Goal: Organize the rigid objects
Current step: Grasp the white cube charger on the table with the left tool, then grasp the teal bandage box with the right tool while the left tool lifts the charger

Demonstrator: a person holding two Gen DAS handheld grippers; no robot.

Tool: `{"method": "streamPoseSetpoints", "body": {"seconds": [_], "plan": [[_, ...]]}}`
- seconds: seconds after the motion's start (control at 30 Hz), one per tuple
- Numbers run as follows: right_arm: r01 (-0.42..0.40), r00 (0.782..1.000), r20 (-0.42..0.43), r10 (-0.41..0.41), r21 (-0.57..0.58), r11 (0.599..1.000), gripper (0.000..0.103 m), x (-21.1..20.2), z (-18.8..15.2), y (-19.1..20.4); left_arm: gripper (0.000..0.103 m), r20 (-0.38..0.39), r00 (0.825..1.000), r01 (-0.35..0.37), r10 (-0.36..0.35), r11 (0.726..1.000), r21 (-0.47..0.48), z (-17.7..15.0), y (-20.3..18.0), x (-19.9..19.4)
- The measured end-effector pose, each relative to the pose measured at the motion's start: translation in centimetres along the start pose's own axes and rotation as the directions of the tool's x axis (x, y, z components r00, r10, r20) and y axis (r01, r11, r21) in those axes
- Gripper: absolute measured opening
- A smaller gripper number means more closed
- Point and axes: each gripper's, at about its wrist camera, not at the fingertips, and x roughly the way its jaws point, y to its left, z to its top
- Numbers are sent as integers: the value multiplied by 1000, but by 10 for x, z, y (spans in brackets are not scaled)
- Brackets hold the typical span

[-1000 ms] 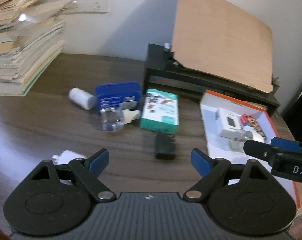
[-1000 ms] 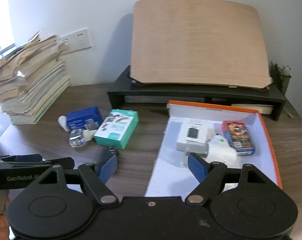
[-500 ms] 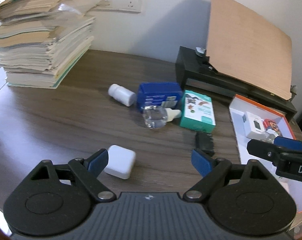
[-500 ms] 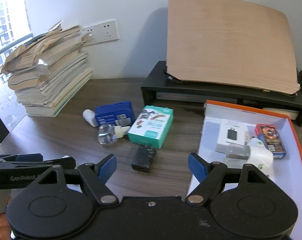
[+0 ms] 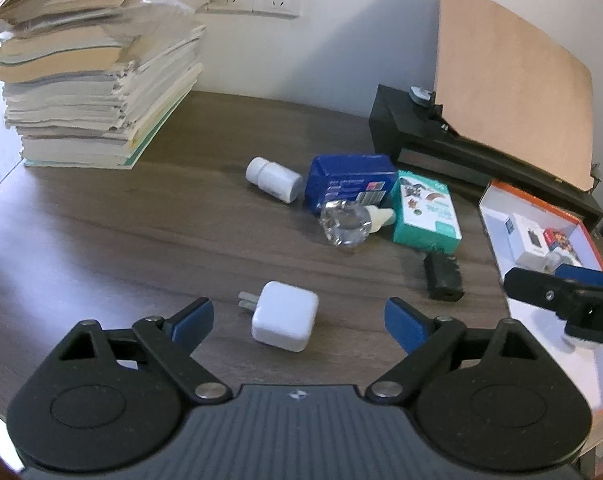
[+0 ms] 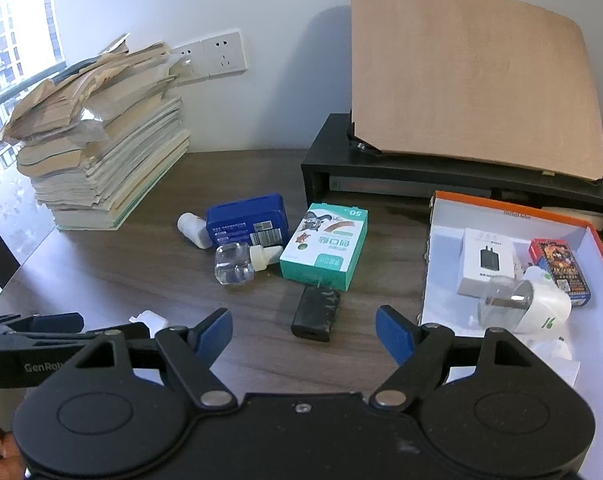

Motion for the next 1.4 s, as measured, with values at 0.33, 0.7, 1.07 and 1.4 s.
{"method": "streamPoseSetpoints", "body": {"seconds": [0.33,0.7,1.07,1.4], "plan": [[35,999,-19,-34,44,998,94,6,-10,1,95,-2,1000,5,-5,998,66,-11,12,21],[93,995,-31,-91,92,991,94,9,-16,-4,97,-18,999,42,-40,992,116,-17,14,44],[118,992,-47,-114,100,988,94,26,-11,-1,45,-6,995,94,-95,977,191,-19,17,55],[117,992,-53,-113,78,990,94,48,3,5,42,19,993,110,-117,972,209,-12,19,60]]}}
